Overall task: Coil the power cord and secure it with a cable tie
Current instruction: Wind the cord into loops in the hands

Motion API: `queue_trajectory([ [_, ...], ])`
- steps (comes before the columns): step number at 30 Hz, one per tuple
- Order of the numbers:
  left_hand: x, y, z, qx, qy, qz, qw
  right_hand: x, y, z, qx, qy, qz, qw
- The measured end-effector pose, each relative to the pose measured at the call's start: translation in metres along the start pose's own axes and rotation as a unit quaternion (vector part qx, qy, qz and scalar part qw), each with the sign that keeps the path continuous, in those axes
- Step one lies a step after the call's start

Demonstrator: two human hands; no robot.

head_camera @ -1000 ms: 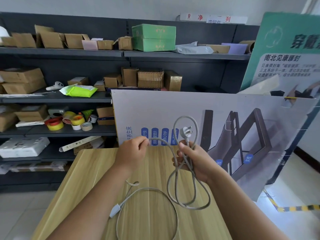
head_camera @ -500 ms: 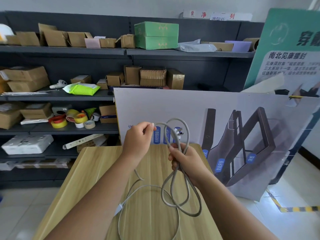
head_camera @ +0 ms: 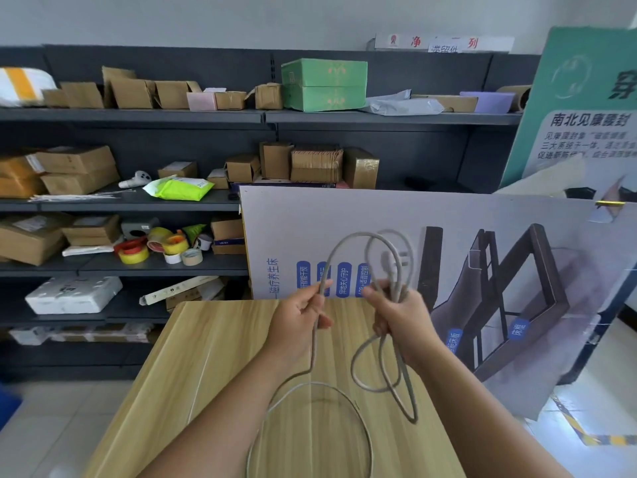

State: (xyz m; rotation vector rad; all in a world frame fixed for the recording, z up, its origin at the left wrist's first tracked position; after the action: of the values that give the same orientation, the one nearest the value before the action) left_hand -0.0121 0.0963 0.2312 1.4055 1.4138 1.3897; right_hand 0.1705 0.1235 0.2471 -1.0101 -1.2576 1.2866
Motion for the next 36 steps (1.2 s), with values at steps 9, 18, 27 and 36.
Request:
queue_trajectory([
  [9, 0.008, 0.066, -0.005, 0.113, 0.076, 0.104, 0.985, -0.008, 0.023, 0.043, 0.071, -0.136, 0.047, 0.987],
  [18, -0.003, -0.024, 0.024, 0.032, -0.061, -0.077, 0.995, -0.002, 0.011, 0.025, 0.081, -0.017, 0.029, 0.996],
  [27, -0.031, -0.150, 0.051, 0.308, -0.173, -0.157, 0.922, -0.003, -0.018, 0.022, 0.194, -0.091, 0.015, 0.977],
  [36, -0.018, -0.172, -0.014, 0.352, -0.208, -0.157, 0.899, 0.017, -0.059, -0.081, 0.159, 0.105, -0.061, 0.980],
])
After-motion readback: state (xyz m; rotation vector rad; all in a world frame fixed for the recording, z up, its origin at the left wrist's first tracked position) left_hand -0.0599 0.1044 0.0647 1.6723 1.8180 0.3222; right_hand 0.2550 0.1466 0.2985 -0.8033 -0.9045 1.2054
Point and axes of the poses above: each hand's wrist, its own x-axis towards the middle knuckle, its own z-axis out of the palm, y = z × x, the point moved 6 cm from there along x, towards the middle knuckle, and after that the axes turned 3 degrees about x, right-handed, at the moved point
